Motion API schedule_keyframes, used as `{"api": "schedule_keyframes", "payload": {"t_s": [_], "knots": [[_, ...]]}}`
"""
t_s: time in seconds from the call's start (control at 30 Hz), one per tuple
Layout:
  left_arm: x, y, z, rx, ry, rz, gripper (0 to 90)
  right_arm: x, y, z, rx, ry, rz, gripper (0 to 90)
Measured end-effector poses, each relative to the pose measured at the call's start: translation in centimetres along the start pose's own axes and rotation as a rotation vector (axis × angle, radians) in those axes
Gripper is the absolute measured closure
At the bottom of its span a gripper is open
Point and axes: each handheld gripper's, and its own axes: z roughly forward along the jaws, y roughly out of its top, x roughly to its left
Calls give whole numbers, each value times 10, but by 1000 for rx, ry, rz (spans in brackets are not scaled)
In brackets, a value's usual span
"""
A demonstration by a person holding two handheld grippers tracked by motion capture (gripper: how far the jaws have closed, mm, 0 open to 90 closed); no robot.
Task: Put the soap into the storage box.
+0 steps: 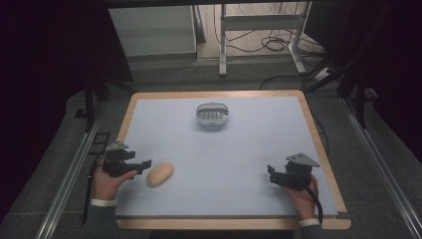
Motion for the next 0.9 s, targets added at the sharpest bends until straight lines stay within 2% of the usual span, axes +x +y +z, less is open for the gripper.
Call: {"api": "schedule_keyframes", "payload": {"t_s": [0.2, 0.43, 0.63, 0.9], "knots": [[-4, 1, 2, 9, 0, 16, 174, -6, -1, -2, -14, 31, 37, 67], [-10, -2, 1, 12, -7, 40, 174, -2, -2, -2, -19, 11, 1, 83], [-7, -1, -1, 12, 9, 34, 173, -2, -1, -1, -1, 9, 5, 85], [-7, -2, 1, 27, 23, 37, 168, -2, -2, -2, -14, 0, 13, 90]]}}
